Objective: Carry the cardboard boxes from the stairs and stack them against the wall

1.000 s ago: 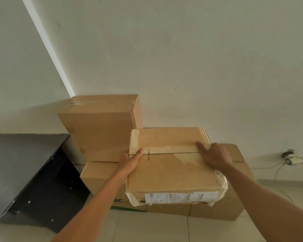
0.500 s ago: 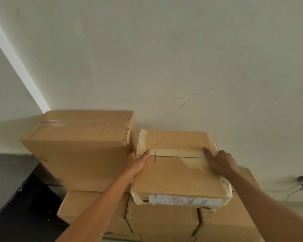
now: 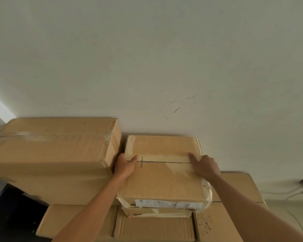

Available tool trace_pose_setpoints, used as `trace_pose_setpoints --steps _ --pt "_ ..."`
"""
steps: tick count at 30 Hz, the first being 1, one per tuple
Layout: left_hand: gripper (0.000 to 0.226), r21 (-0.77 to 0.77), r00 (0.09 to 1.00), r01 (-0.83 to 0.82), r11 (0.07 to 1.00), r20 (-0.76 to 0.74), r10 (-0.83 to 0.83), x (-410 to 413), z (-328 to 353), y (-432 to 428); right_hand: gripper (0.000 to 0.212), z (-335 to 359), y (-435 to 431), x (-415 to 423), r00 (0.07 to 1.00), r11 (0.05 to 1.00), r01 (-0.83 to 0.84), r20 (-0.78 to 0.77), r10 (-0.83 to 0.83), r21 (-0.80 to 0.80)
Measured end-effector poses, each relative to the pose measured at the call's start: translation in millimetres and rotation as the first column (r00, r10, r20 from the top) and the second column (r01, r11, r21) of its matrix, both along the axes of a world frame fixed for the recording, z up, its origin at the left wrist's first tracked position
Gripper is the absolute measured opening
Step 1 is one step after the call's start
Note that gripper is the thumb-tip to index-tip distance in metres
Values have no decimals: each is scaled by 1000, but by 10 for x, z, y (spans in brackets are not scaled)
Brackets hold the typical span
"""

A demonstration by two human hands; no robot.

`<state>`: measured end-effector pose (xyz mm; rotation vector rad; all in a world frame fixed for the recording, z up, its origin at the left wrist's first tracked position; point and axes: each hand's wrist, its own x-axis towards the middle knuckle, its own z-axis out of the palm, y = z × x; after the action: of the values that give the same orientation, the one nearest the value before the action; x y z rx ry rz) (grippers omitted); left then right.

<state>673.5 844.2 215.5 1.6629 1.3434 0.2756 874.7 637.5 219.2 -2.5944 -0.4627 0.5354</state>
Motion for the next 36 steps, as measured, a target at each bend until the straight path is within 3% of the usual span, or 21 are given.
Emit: trace_pose_setpoints --steps 5,9,13,16,20,26,30,34,36 --pt "80 55 998 -35 998 -44 38 127 -116 16 75 -107 162 88 999 999 -27 34 28 -18" --pt "73 219 1000 11 976 -22 -6 155 -155 -62 74 -149 215 175 999 1000 -15 36 16 -16" --pt "67 432 989 147 890 -39 -144 138 -217 -97 73 -261 249 134 999 999 40 -11 -39 38" --pt "72 409 965 250 877 -177 -193 189 -255 -124 73 -276 279 153 996 995 56 -77 -50 86" --pt "73 508 911 395 766 -323 -255 230 -307 -141 72 -281 287 156 996 992 59 -80 -50 109" --pt "71 481 878 463 744 -364 -310 161 -377 -24 71 -271 333 104 996 992 51 -73 -43 119" --pt "92 475 872 472 743 -375 -315 98 -369 39 71 -273 391 39 996 991 51 -83 -41 124" --pt "66 429 864 490 759 -355 -357 102 -319 93 72 -256 420 56 993 995 42 -111 -31 95" --pt "64 394 852 510 765 -353 -387 100 -287 130 75 -228 431 102 991 998 24 -133 -15 66"
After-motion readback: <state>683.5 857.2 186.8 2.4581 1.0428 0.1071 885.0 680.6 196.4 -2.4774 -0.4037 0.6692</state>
